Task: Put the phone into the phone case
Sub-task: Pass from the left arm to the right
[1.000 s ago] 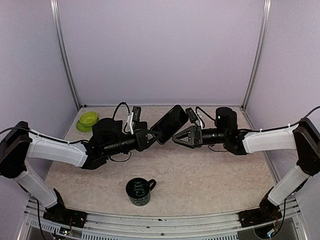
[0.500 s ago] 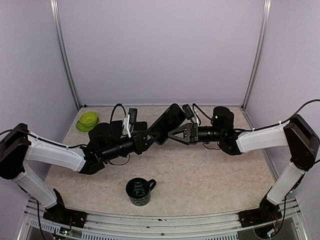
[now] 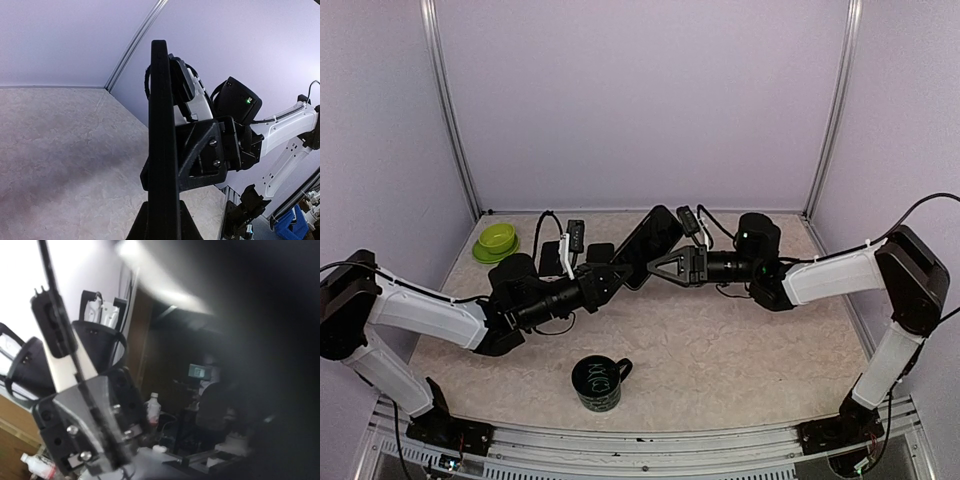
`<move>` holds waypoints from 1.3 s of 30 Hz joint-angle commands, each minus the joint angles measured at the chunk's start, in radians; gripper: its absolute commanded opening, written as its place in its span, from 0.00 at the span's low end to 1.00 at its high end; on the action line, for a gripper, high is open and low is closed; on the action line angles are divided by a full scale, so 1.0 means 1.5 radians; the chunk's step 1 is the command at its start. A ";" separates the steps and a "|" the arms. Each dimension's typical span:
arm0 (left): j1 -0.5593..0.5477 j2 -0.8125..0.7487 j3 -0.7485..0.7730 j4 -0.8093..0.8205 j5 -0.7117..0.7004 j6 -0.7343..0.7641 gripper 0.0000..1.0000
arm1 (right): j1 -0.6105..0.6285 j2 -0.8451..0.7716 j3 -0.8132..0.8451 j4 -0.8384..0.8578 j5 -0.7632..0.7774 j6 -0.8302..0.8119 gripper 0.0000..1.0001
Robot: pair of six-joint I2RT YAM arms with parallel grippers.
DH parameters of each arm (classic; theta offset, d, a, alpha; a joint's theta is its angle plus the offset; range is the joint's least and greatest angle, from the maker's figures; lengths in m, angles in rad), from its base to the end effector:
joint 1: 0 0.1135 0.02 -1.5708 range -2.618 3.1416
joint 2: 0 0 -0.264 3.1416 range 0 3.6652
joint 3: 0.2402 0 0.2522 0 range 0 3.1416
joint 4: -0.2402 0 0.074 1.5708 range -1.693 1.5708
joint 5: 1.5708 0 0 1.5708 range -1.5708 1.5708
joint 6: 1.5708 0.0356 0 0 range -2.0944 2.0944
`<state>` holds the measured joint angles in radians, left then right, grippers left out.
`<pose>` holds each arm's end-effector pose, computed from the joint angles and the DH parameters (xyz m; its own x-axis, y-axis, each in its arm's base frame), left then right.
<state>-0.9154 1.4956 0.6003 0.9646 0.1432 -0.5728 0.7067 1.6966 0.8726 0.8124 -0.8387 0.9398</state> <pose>0.1844 -0.2482 0.2307 -0.4369 -0.3119 -0.8437 0.7552 0.3823 -0.5324 0.2576 0.2548 0.2353 -0.8124 0.0161 -0.5829 -0.5826 0.0211 0.8125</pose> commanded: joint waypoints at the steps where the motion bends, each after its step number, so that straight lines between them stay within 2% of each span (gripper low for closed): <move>1: -0.018 -0.030 0.015 0.130 0.039 0.011 0.00 | 0.029 0.020 0.006 0.007 -0.023 0.012 0.18; 4: -0.018 -0.030 0.015 0.133 0.039 0.008 0.00 | 0.031 0.013 0.002 0.012 -0.023 0.001 0.12; 7: -0.018 -0.033 0.013 0.134 0.032 0.005 0.00 | 0.030 -0.003 -0.004 -0.002 -0.016 -0.021 0.11; 11: -0.018 -0.042 0.009 0.131 0.022 0.005 0.00 | 0.030 -0.024 -0.009 -0.031 -0.012 -0.046 0.11; 20: 0.004 -0.064 -0.015 0.168 0.027 -0.033 0.00 | 0.006 -0.079 -0.049 -0.005 -0.039 -0.062 0.12; 22: 0.010 -0.068 -0.022 0.177 0.028 -0.042 0.00 | -0.004 -0.092 -0.057 -0.006 -0.042 -0.061 0.17; 26: 0.015 -0.072 -0.025 0.180 0.030 -0.049 0.00 | -0.018 -0.112 -0.063 -0.025 -0.037 -0.060 0.47; 28: 0.014 -0.072 -0.022 0.175 0.031 -0.049 0.00 | -0.024 -0.121 -0.068 -0.035 -0.019 -0.053 0.56; 34: 0.013 -0.067 -0.018 0.170 0.024 -0.051 0.00 | -0.026 -0.124 -0.075 -0.006 -0.004 -0.043 0.64; 39: 0.005 -0.053 -0.016 0.187 0.014 -0.066 0.00 | -0.026 -0.123 -0.091 0.076 0.024 -0.026 0.69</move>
<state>-0.8967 1.4178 0.5545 1.1225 0.1852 -0.6552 0.6765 1.5322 0.7593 0.8181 -0.8444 0.8810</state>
